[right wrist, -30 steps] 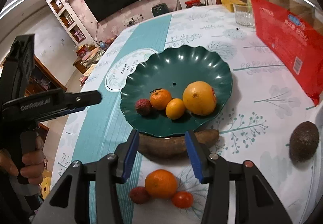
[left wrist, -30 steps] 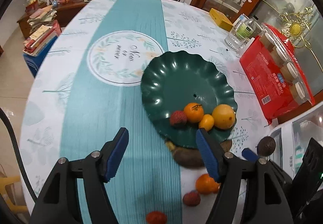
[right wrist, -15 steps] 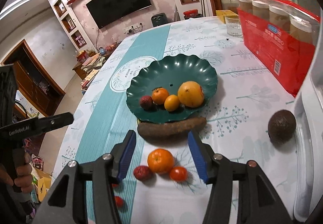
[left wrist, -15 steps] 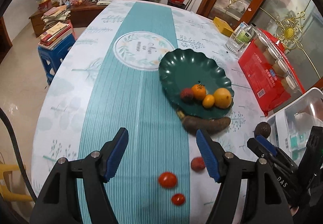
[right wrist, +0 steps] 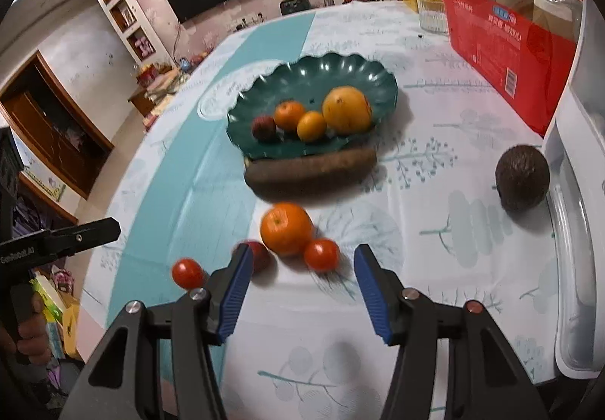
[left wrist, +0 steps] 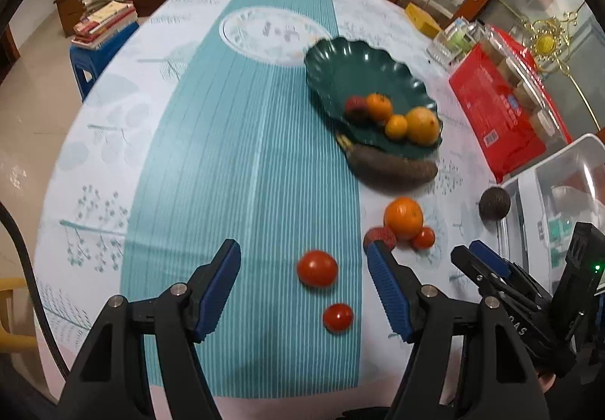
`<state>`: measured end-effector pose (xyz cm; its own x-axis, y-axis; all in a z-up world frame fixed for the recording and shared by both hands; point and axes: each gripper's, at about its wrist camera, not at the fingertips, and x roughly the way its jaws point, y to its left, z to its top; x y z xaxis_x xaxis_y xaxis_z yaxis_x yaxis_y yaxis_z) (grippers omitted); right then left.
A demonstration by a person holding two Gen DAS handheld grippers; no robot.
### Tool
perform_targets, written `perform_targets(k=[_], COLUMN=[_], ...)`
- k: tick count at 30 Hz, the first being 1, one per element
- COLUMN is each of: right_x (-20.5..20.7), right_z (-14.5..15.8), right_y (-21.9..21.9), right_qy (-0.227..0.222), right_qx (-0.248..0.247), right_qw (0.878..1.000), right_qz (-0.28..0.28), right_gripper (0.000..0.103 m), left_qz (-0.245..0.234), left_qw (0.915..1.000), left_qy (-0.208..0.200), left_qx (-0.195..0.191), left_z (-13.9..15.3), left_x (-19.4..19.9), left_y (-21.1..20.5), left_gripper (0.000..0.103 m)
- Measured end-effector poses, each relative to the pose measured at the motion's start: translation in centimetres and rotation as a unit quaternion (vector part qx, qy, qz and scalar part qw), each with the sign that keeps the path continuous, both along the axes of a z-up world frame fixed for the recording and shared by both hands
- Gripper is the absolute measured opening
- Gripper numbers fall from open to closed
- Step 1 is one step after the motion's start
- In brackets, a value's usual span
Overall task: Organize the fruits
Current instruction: 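Lift both open tools away from the green plate, then grasp the red tomato with the left tool while the right tool grasps a cherry tomato, then carry both tomatoes onto the green plate and open both tools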
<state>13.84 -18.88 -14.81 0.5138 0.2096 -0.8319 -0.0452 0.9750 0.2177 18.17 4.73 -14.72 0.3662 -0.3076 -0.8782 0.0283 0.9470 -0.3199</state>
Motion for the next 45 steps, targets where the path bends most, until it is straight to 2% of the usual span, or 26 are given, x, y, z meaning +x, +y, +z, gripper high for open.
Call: perform_targets(k=[6, 16, 20, 25, 33, 38, 45], right_x=[-0.5, -0.2, -0.1, 0.3, 0.9, 1.5, 1.5], right_z=[-1.8, -4.0, -4.3, -4.7, -5.4, -5.5, -5.4], right_y=[0.5, 2.0, 3.0, 4.1, 4.5, 4.4, 4.2], right_qy=[0.013, 0.011, -0.008, -0.021, -0.021, -0.024, -0.016], right_qx=[-0.025, -0.095, -0.132, -0.164, -0.181, -0.191, -0.182], right_qw=[1.0, 0.994, 0.987, 0.98, 0.977, 0.975, 0.977], right_qz=[0.014, 0.06, 0.088, 0.113, 0.11, 0.107, 0.109], right_gripper=[0.056, 0.055, 0.055, 0.051, 0.042, 0.03, 0.029], left_qz=[-0.011, -0.047, -0.059, -0.067, -0.076, -0.082, -0.084], left_qw=[0.9994, 0.9953, 0.9946, 0.9933, 0.993, 0.9923, 0.9926], left_qy=[0.032, 0.084, 0.086, 0.094, 0.087, 0.089, 0.084], left_qx=[0.006, 0.005, 0.001, -0.011, -0.026, -0.028, -0.023], left_z=[-2.1, -5.6, -6.2, -7.0, -7.6, -7.9, -7.9], left_x=[0.0, 0.8, 1.3, 2.0, 2.5, 2.7, 2.6], left_y=[-1.2, -3.5, -3.8, -3.8, -4.1, -4.2, -4.4], left_gripper=[0.062, 0.05, 0.049, 0.038, 0.035, 0.035, 0.033])
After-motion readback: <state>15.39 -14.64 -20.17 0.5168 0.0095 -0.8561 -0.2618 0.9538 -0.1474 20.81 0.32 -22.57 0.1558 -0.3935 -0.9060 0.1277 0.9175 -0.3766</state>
